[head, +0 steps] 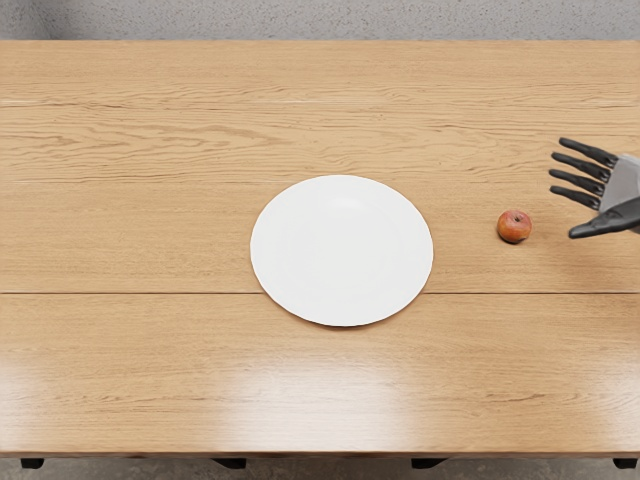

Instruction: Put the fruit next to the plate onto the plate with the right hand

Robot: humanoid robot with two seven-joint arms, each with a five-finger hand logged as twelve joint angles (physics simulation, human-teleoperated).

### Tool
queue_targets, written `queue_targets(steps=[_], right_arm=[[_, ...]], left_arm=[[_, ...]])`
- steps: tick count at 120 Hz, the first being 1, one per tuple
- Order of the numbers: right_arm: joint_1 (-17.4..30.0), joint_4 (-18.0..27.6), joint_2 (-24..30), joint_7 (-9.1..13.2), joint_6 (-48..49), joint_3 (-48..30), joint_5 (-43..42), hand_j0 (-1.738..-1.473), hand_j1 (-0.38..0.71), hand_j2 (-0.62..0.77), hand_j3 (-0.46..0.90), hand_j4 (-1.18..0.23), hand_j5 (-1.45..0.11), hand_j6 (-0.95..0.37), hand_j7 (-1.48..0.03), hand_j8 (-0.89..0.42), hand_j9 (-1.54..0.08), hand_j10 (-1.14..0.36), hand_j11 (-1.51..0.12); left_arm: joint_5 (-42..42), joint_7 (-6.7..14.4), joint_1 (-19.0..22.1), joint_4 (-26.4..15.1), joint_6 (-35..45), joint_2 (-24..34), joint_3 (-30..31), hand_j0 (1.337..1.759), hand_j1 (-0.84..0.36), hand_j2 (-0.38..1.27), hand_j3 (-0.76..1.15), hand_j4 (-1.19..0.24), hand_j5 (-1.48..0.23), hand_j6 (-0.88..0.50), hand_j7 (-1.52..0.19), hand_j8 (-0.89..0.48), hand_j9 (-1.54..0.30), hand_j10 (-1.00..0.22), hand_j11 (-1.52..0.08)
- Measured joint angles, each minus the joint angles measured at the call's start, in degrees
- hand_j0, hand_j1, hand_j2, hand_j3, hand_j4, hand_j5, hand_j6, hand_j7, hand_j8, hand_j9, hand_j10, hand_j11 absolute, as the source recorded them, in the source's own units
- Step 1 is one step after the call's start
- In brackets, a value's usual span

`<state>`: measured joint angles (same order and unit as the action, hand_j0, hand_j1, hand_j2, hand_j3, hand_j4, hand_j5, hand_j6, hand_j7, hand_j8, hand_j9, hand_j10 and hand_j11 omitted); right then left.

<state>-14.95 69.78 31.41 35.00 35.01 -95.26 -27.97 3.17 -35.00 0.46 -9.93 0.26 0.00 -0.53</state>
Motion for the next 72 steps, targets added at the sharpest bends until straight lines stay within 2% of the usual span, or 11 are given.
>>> queue_targets(steps=[16,28,56,72], right_arm=[[0.22,0.19,-0.07,0.00,0.00,0.18,-0.10,-1.658,-0.35,0.00,0.00,0.00,0.00,0.00,0.00,0.00,0.00,0.00,0.00],[0.82,2.63,2.09,0.00,0.00,0.50,-0.94,-1.658,-0.35,0.00,0.00,0.00,0.00,0.00,0.00,0.00,0.00,0.00,0.00],[0.28,14.83,5.20,0.00,0.00,4.23,-10.95,-1.658,-0.35,0.00,0.00,0.00,0.00,0.00,0.00,0.00,0.00,0.00,0.00],[-0.11,18.73,5.33,0.00,0.00,5.51,-15.18,-1.658,-0.35,0.00,0.00,0.00,0.00,0.00,0.00,0.00,0.00,0.00,0.00]], left_arm=[[0.00,0.00,0.04,0.00,0.00,0.00,0.00,1.658,0.34,0.00,0.00,-0.01,-0.01,-0.01,-0.01,-0.01,-0.01,-0.01,-0.01],[0.00,0.00,0.04,0.00,0.00,0.00,0.00,1.658,0.34,0.00,0.00,-0.01,-0.01,-0.01,-0.01,-0.01,-0.01,-0.01,-0.01],[0.00,0.00,0.00,0.00,0.00,0.00,0.00,1.658,0.34,0.00,0.00,-0.01,-0.01,-0.01,-0.01,-0.01,-0.01,-0.01,-0.01],[0.00,0.00,-0.02,0.00,0.00,0.00,0.00,1.658,0.34,0.00,0.00,-0.01,-0.01,-0.01,-0.01,-0.01,-0.01,-0.01,-0.01]])
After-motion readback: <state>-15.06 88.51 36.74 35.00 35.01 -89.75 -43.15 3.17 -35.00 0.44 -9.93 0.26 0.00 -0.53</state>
